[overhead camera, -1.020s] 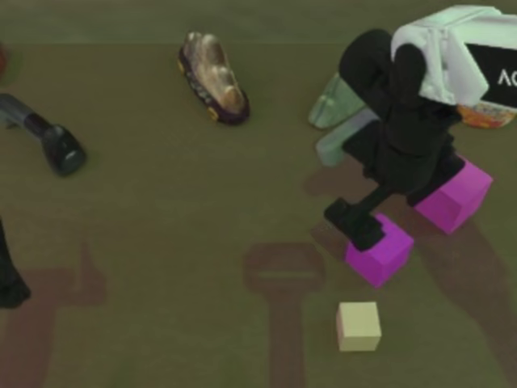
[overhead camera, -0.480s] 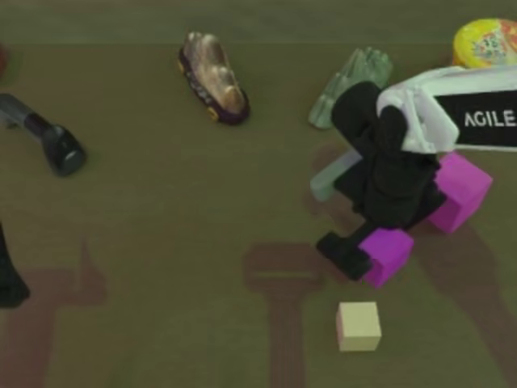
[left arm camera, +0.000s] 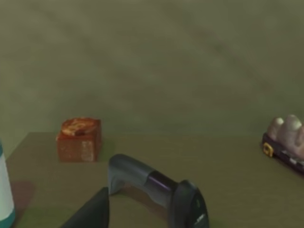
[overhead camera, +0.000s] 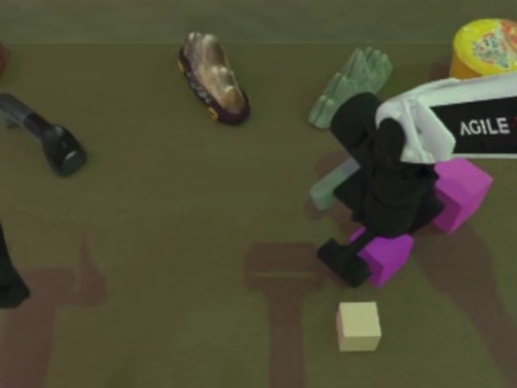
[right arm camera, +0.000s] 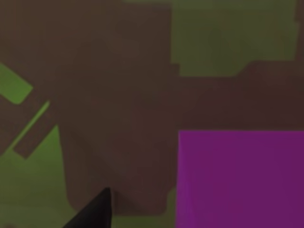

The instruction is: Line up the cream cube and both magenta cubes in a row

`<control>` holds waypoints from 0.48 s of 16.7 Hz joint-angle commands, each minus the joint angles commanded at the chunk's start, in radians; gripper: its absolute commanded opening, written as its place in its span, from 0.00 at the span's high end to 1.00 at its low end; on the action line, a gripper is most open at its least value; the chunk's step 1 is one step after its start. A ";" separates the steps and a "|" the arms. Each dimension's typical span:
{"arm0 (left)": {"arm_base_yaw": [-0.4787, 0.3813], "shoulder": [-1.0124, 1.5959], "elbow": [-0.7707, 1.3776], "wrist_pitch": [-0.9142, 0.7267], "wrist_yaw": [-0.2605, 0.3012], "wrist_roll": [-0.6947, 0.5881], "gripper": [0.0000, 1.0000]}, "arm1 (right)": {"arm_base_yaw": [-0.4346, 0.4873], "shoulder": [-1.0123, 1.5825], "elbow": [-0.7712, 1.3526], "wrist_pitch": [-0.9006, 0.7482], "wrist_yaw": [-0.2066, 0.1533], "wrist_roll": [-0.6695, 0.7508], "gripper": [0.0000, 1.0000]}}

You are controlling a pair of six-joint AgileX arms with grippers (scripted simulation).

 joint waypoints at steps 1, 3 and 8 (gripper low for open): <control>0.000 0.000 0.000 0.000 0.000 0.000 0.00 | 0.000 0.000 0.000 0.000 0.000 0.000 0.23; 0.000 0.000 0.000 0.000 0.000 0.000 0.00 | 0.000 0.000 0.000 0.000 0.000 0.000 0.38; 0.000 0.000 0.000 0.000 0.000 0.000 0.00 | 0.000 0.000 0.000 0.000 0.000 0.000 0.75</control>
